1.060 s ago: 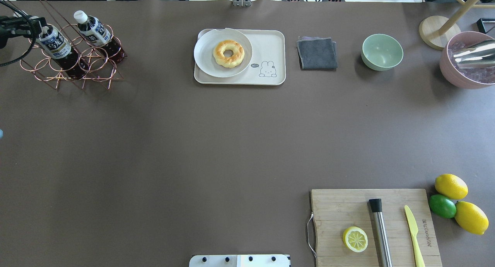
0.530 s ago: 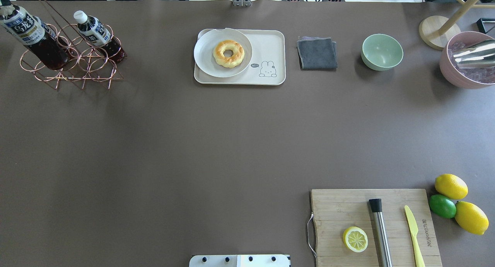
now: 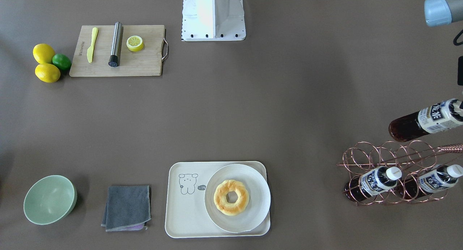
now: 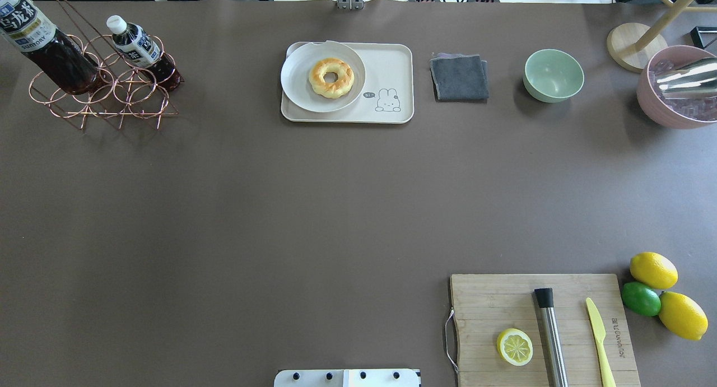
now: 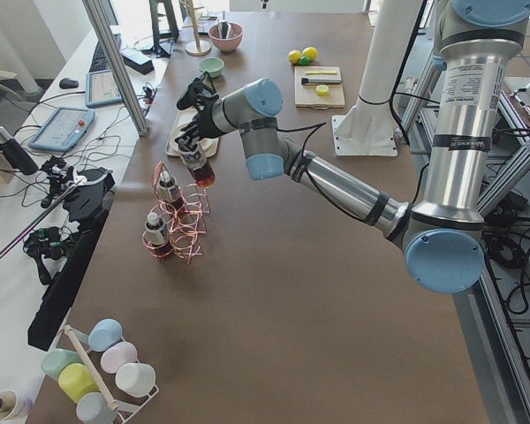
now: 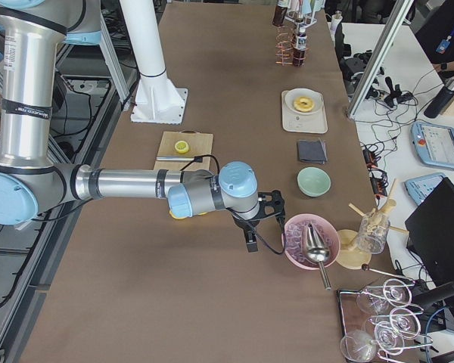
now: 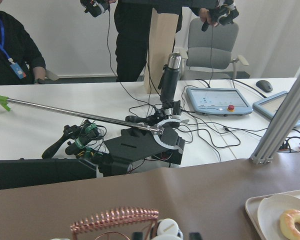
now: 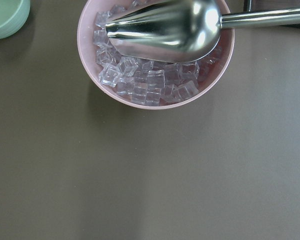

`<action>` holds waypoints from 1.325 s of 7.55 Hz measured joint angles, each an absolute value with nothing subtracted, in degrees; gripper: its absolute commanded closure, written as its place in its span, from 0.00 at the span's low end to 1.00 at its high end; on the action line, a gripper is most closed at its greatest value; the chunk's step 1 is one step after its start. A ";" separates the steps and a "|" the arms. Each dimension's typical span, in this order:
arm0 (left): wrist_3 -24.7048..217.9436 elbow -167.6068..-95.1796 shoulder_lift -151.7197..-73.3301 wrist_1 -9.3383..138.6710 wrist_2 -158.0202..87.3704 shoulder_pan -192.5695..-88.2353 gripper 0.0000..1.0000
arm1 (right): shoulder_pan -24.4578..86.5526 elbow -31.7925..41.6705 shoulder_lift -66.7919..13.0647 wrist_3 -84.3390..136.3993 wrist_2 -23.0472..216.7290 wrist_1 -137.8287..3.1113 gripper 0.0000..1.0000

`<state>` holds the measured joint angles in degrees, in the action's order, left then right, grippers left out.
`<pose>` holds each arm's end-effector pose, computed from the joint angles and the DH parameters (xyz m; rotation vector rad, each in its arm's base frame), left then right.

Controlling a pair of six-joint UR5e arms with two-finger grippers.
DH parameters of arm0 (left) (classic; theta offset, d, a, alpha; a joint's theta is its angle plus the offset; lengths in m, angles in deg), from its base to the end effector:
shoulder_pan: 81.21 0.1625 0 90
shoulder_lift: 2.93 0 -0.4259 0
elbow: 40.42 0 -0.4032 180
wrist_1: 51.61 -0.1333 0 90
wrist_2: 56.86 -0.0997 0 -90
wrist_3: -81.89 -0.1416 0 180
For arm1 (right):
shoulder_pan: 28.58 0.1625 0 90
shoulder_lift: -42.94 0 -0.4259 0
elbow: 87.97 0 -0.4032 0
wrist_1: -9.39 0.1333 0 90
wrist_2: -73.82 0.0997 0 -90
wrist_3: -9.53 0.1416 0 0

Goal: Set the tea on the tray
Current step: 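Lift the tea bottle out of the rack with the left gripper, then carry the bottle in front of the tray and lower it onto the table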

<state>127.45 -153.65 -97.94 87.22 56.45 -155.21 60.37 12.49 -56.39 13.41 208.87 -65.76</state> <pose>0.0750 -0.5418 0.3279 0.9606 0.9707 -0.1598 0.0247 -0.4580 0.6435 0.2304 -0.7914 -0.0631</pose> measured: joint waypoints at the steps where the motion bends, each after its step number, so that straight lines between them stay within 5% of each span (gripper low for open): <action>1: 125.86 -155.81 -99.10 86.74 55.36 -152.12 1.00 | 60.47 12.49 -56.38 13.41 208.84 -65.75 0.00; 8: 123.71 -153.73 -124.69 64.70 12.70 -109.32 1.00 | 61.01 12.34 -56.37 13.49 208.74 -65.88 0.00; 10: 123.81 -151.18 -126.56 63.49 7.72 -103.55 1.00 | 61.10 12.03 -56.31 13.55 208.80 -65.89 0.00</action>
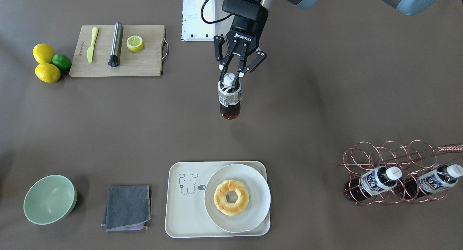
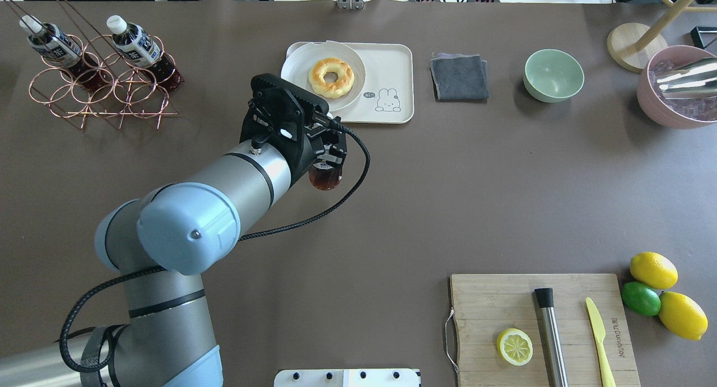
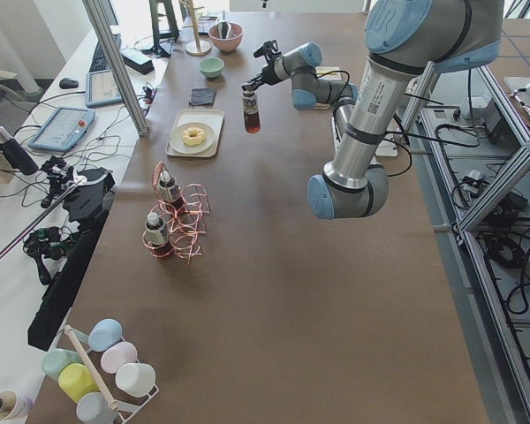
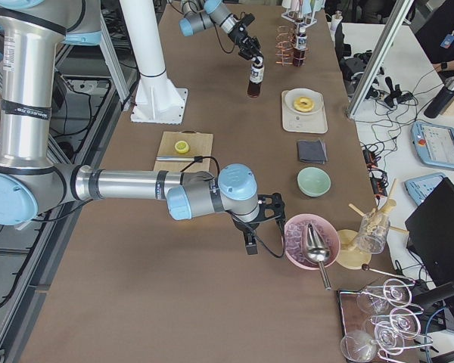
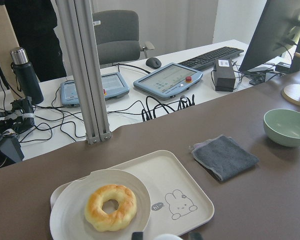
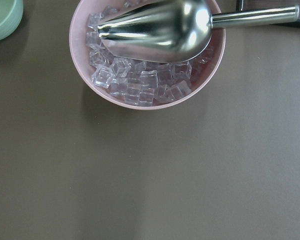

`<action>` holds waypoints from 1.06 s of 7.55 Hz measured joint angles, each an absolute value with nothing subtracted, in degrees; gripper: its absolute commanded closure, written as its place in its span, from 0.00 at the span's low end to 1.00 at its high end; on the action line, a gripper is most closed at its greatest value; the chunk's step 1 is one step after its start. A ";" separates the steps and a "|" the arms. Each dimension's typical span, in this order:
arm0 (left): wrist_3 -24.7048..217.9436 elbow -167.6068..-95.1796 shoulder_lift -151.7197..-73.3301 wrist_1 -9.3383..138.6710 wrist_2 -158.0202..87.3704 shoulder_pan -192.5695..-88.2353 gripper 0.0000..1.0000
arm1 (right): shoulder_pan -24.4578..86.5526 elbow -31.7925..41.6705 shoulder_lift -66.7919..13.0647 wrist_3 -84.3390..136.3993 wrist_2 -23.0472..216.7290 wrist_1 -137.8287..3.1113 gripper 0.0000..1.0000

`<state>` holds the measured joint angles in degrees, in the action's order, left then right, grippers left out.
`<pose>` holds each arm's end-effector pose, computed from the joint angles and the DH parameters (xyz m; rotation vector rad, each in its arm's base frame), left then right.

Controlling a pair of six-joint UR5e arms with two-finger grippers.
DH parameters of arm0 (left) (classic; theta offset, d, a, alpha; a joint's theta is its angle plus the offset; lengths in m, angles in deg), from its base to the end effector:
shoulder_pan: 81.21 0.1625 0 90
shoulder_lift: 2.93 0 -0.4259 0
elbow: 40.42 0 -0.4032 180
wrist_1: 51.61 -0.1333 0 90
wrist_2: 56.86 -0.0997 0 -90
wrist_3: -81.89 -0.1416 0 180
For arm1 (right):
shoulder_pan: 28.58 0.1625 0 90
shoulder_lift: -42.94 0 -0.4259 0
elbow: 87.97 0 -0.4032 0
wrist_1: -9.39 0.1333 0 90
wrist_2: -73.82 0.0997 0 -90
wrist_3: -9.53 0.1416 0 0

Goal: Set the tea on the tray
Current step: 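Carry the bottle in front of the tray and lower it onto the table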

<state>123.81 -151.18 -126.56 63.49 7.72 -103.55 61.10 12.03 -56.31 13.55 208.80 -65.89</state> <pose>0.4947 -0.4131 0.1146 1.0828 0.8962 0.0651 0.0307 -0.4577 0.6475 0.2261 -0.7890 -0.0451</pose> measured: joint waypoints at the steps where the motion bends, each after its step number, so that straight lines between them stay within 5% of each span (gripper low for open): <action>1: 123.97 -150.56 -126.68 63.61 5.26 -100.92 1.00 | 61.13 11.99 -56.28 13.56 208.81 -65.87 0.00; 8: 124.27 -146.33 -126.40 73.46 -0.68 -96.88 1.00 | 61.33 11.20 -55.53 13.50 208.73 -65.85 0.00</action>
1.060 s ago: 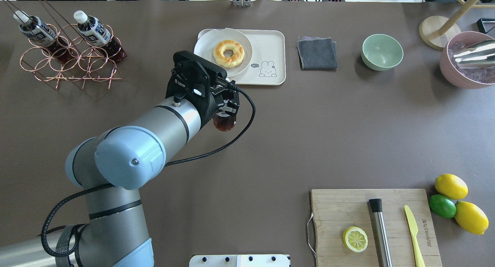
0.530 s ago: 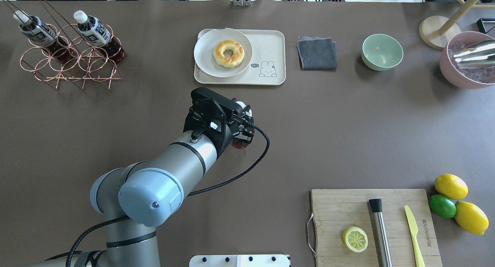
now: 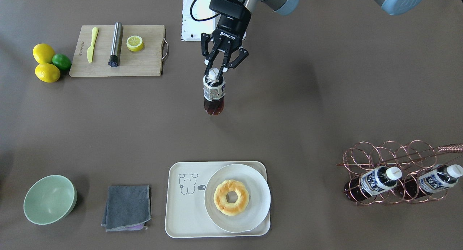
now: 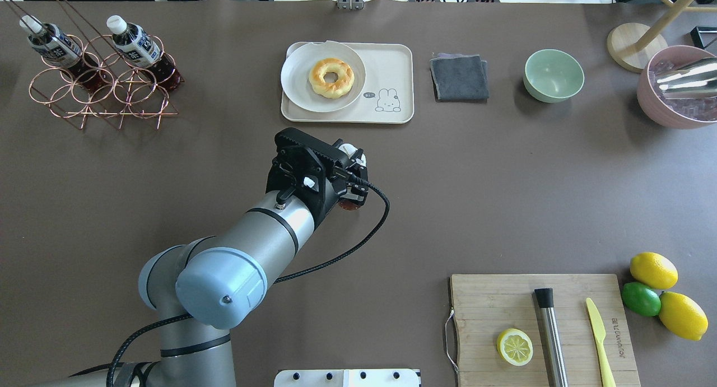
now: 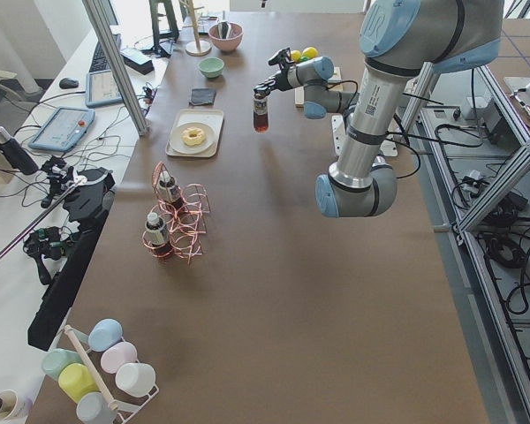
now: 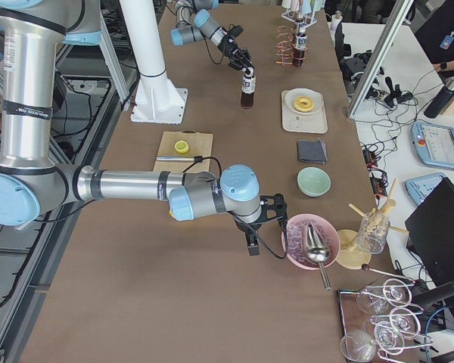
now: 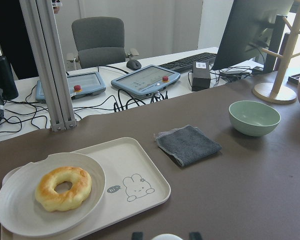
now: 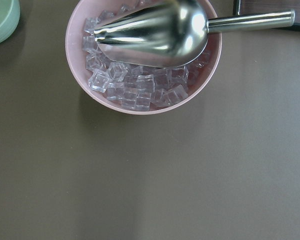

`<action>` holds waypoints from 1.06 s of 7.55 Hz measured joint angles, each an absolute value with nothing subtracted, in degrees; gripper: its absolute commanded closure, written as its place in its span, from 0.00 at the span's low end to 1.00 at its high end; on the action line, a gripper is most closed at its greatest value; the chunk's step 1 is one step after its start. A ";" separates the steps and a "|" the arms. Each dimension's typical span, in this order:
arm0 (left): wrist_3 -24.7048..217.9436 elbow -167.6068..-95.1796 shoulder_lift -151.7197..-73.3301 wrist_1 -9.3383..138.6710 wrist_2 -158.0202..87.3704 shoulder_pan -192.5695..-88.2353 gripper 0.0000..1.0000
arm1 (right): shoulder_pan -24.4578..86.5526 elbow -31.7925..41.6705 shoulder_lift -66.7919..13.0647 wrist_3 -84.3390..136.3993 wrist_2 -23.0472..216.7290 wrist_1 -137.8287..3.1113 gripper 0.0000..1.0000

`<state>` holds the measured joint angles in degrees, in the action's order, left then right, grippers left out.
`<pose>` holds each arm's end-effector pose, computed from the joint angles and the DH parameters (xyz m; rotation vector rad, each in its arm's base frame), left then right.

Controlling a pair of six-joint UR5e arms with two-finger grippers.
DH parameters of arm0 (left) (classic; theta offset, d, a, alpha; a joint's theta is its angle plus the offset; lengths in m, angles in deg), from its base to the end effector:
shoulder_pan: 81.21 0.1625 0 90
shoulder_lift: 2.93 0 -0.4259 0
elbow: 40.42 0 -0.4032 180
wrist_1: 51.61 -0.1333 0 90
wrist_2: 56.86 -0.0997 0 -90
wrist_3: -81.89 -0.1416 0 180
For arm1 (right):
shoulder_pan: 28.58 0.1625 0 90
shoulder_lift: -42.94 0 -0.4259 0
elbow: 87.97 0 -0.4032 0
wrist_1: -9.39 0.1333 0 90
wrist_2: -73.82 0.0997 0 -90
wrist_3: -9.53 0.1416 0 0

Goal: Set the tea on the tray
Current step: 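Carry the bottle in front of the tray and lower it onto the table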

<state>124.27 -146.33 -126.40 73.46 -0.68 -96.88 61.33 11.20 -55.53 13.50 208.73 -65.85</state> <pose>0.5436 -0.3728 0.1239 1.1445 0.9547 0.0155 0.0326 -0.4633 0.6489 0.2280 -0.7872 -0.0419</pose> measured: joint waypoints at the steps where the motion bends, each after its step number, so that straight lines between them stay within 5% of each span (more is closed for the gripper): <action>1: 124.31 -146.17 -126.11 73.52 -0.80 -96.96 1.00 | 61.33 11.13 -55.51 13.49 208.73 -65.85 0.00; 5: 124.40 -144.62 -125.72 75.11 -1.18 -97.02 1.00 | 61.33 11.09 -55.49 13.48 208.73 -65.85 0.00; 6: 124.33 -143.78 -125.72 76.60 -1.45 -97.03 0.84 | 61.33 11.08 -55.49 13.48 208.73 -65.84 0.00; 7: 124.24 -143.40 -125.72 77.49 -1.58 -97.04 0.31 | 61.33 11.04 -55.49 13.48 208.73 -65.81 0.00; 8: 124.14 -143.38 -125.71 77.88 -1.59 -97.13 0.02 | 61.33 11.02 -55.49 13.48 208.73 -65.78 0.00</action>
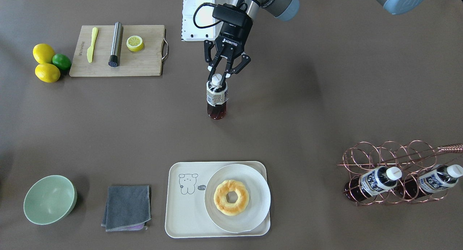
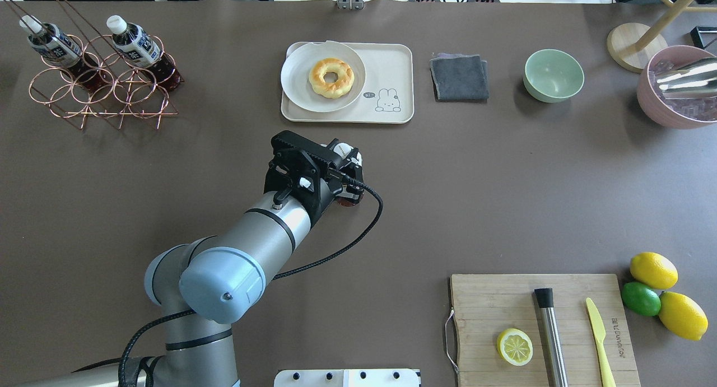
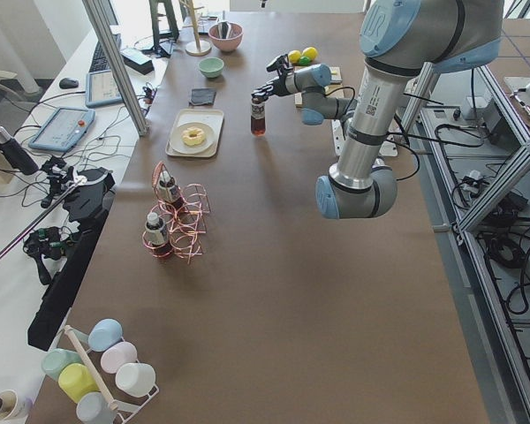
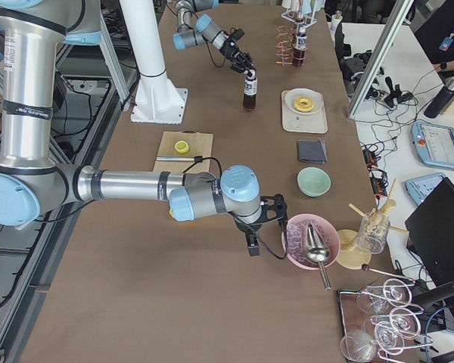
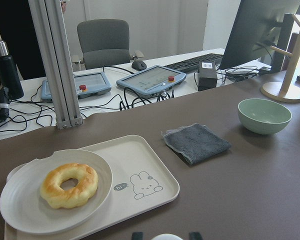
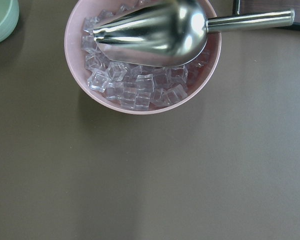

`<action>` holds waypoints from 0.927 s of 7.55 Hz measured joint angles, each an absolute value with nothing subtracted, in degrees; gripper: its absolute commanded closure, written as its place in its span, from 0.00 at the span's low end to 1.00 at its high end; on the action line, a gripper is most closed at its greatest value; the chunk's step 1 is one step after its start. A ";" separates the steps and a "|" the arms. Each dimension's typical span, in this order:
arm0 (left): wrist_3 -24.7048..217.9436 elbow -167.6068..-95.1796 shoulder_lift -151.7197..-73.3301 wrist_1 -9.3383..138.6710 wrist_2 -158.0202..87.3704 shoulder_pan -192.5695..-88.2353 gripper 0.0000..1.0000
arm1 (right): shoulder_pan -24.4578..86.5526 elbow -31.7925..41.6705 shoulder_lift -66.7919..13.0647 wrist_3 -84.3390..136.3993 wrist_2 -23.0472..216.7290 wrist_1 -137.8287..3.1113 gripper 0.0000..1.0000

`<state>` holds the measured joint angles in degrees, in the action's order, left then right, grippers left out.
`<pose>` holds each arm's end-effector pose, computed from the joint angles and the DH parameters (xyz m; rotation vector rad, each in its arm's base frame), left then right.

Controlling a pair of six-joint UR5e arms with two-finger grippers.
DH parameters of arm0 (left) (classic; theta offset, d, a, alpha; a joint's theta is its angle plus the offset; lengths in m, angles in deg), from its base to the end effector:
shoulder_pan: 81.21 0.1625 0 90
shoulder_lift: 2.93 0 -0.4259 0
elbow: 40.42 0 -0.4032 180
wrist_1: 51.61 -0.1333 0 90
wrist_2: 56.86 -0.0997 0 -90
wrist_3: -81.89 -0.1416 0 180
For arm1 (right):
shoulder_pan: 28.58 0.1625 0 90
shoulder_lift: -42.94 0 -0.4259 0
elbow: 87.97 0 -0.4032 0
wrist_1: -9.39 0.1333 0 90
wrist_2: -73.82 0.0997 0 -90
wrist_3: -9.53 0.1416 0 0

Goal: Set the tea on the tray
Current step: 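Carry the bottle in front of the tray and lower it onto the table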

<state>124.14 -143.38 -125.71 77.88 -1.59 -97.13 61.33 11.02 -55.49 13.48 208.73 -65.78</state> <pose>0.5532 -0.3803 0.1421 1.1611 0.9535 -0.0038 0.0326 -0.4635 0.6501 0.2270 -0.7872 -0.0417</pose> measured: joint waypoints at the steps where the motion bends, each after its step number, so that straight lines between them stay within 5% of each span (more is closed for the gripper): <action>1: 123.97 -143.46 -125.72 78.05 -1.59 -97.22 0.02 | 61.33 11.01 -55.49 13.49 208.73 -65.77 0.00; 7: 123.73 -149.23 -123.04 77.70 1.23 -99.21 0.03 | 61.33 10.99 -55.12 13.69 208.73 -65.81 0.00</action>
